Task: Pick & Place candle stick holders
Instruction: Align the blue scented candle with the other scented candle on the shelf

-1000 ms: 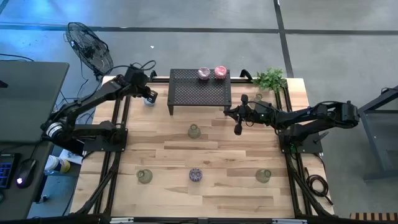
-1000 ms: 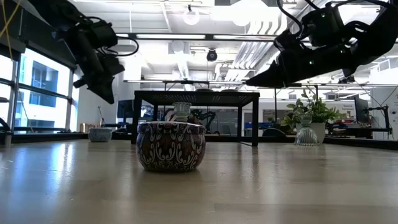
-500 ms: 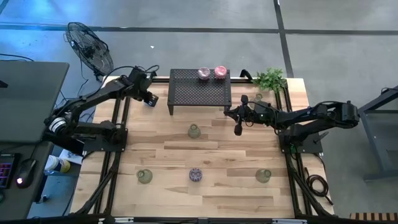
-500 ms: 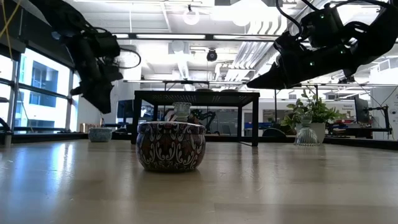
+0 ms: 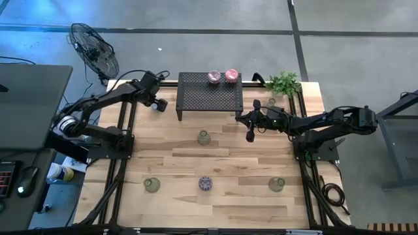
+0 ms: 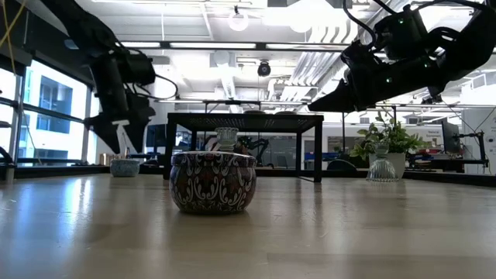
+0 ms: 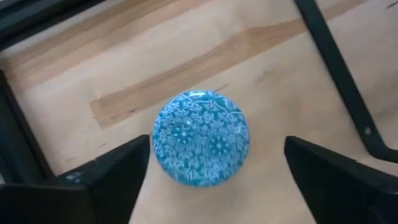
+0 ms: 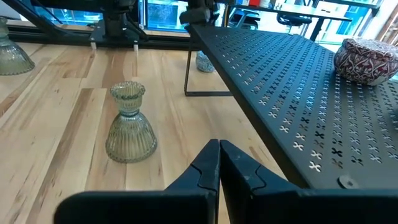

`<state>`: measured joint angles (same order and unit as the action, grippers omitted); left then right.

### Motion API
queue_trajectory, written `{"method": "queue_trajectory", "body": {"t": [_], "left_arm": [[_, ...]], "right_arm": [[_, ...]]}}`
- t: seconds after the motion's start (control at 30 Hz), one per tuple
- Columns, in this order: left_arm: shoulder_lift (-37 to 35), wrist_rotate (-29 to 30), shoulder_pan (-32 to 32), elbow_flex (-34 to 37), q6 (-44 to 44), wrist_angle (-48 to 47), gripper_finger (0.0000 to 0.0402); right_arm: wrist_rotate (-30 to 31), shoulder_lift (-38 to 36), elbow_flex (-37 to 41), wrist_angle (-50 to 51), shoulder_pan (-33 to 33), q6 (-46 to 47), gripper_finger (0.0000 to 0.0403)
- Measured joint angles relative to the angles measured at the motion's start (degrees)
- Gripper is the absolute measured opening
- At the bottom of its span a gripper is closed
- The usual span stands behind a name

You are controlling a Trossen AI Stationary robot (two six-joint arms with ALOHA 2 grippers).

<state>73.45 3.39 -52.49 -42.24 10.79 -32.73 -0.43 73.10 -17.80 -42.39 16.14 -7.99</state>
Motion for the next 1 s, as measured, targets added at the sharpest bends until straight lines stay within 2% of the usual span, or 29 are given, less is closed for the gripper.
{"method": "queue_trajectory", "body": {"t": [0.13, 0.37, 0.6, 0.87, 1.0], "left_arm": [[3.19, 0.46, 0.00, 0.00, -0.01, 1.83, 0.0394], [6.98, 3.30, 0.00, -0.01, -0.45, 2.76, 0.0391], [9.69, 3.51, 0.00, -0.02, -1.39, 2.91, 0.0355], [9.77, 3.70, 0.00, -0.09, -1.49, 2.95, 0.0291], [9.66, 3.76, 0.00, -2.72, -1.49, -2.49, 0.0284]], "right_arm": [[0.00, 0.00, 0.00, 0.17, 0.00, 0.00, 0.0001], [0.02, 0.00, 0.00, 0.62, 0.00, 0.00, 0.0001], [1.56, 0.00, 0.00, 1.91, 0.01, -0.02, 0.0001], [3.46, 0.00, 0.00, 3.16, 0.00, -0.14, 0.0001], [3.37, 0.00, 0.00, 3.36, 0.00, 0.06, 0.0002]]}}
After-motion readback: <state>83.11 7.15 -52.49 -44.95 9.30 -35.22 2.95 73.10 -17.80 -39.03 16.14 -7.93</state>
